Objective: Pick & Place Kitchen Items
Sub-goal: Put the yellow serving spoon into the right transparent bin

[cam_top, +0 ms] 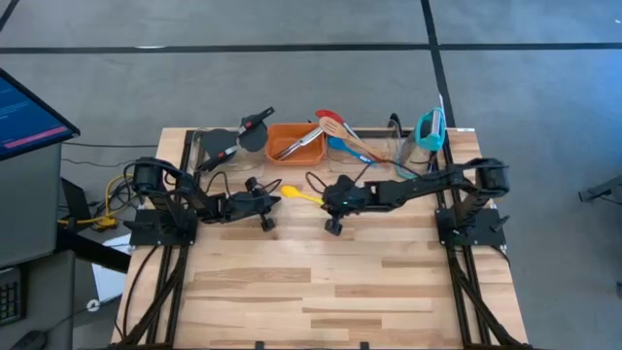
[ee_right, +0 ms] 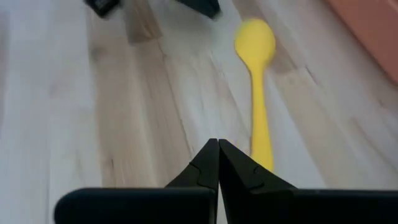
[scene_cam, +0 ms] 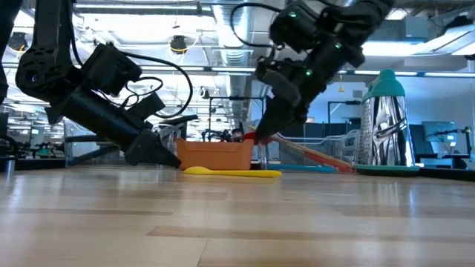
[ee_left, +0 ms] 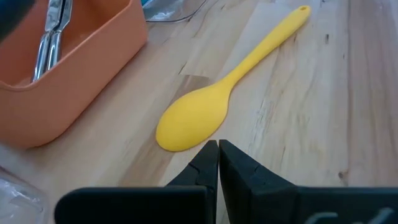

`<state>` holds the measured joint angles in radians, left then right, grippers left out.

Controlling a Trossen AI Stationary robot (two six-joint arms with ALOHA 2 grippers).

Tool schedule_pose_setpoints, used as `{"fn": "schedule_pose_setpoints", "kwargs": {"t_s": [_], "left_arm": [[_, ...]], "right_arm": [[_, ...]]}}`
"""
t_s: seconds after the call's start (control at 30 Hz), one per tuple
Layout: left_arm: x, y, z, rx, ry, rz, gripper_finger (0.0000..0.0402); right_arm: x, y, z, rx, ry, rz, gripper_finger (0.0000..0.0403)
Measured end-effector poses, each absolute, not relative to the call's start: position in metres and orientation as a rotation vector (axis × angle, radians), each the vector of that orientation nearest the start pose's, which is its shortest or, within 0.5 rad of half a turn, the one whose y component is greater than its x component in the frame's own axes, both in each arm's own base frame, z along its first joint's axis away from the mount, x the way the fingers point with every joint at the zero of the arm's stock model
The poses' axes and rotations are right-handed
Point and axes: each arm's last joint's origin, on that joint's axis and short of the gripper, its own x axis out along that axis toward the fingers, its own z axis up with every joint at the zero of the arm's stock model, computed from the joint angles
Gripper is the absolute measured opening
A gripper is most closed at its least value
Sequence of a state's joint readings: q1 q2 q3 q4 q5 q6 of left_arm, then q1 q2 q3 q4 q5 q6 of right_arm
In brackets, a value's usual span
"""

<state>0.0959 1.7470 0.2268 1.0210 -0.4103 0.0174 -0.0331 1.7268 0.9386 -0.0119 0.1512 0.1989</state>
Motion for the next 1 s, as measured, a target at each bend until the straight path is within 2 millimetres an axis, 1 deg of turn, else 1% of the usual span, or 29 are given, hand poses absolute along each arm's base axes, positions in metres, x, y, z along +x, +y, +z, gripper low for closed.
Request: {"fn": "schedule_pose_setpoints", "kwargs": {"t_s": [0.1, 0.2, 0.27, 0.37, 0.43, 0.57, 0.83, 1.0], "left_arm": [[0.22, 0.033, 0.077, 0.094, 0.495, 0.492, 0.0003], [0.22, 0.033, 0.077, 0.094, 0.492, 0.492, 0.0003], [0.22, 0.033, 0.078, 0.102, 0.494, 0.49, 0.0003], [0.22, 0.033, 0.078, 0.143, 0.503, 0.48, 0.0003], [0.22, 0.033, 0.078, 0.152, 0.503, 0.479, 0.0003], [0.22, 0.033, 0.078, 0.155, 0.502, 0.49, 0.0003], [0.22, 0.034, 0.079, 0.156, 0.498, 0.495, 0.0003], [0.219, 0.041, 0.079, 0.149, 0.5, 0.528, 0.0003]], "right_arm": [[0.333, -0.017, 0.159, 0.093, 0.755, -0.236, 0.0], [0.325, -0.017, 0.147, 0.012, 0.764, -0.204, 0.0], [0.32, -0.02, 0.14, -0.025, 0.751, -0.179, 0.0], [0.313, -0.032, 0.129, 0.037, 0.702, -0.101, 0.0], [0.306, -0.04, 0.124, 0.062, 0.663, -0.082, 0.0], [0.3, -0.05, 0.121, 0.092, 0.61, -0.118, 0.0], [0.299, -0.055, 0.121, 0.091, 0.604, -0.145, 0.0], [0.298, -0.059, 0.121, 0.038, 0.609, -0.138, 0.0]]}}
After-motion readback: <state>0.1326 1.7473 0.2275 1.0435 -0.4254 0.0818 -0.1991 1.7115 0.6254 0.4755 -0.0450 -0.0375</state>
